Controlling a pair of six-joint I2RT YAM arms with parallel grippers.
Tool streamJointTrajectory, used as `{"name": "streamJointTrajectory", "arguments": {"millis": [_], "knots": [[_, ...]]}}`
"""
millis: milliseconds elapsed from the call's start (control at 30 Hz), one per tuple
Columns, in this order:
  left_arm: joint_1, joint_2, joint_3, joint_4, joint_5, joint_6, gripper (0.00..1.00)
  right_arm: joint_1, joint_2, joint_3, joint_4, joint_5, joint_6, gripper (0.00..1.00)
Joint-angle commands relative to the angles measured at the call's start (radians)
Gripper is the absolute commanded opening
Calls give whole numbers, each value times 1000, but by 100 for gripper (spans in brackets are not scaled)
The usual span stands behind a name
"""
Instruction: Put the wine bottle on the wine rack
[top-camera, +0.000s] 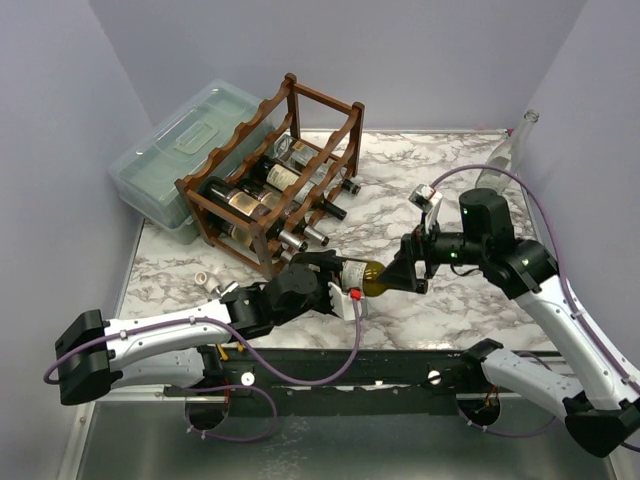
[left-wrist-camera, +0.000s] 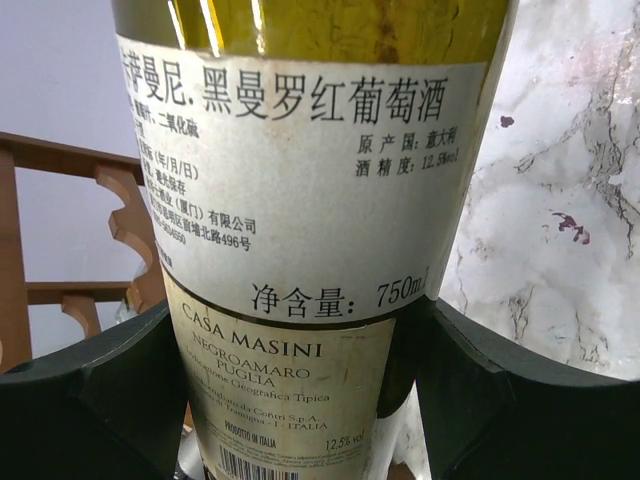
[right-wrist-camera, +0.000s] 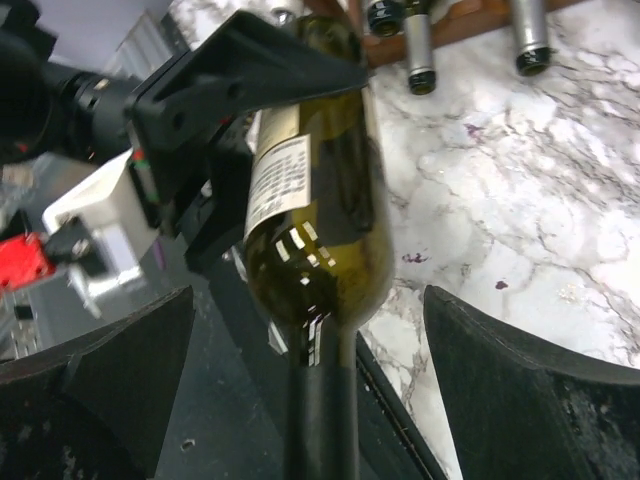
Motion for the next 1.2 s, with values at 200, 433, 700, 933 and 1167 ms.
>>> {"name": "streamJointTrajectory", "arguments": {"millis": [200, 433, 700, 933, 1167], "knots": [[-24, -108, -23, 135, 0, 120, 0, 92, -39, 37, -156, 4, -49, 92], [-31, -134, -34, 128, 6, 158, 0, 131, 5, 57, -220, 2, -37, 84], [-39, -144, -38, 123, 1, 179, 0, 181, 60, 87, -279, 24, -12, 80], [-47, -136, -41, 122, 4, 182, 0, 210, 121, 86, -281, 23, -2, 65], [-50, -133, -42, 122, 3, 184, 0, 236, 140, 90, -285, 40, -5, 69]]}}
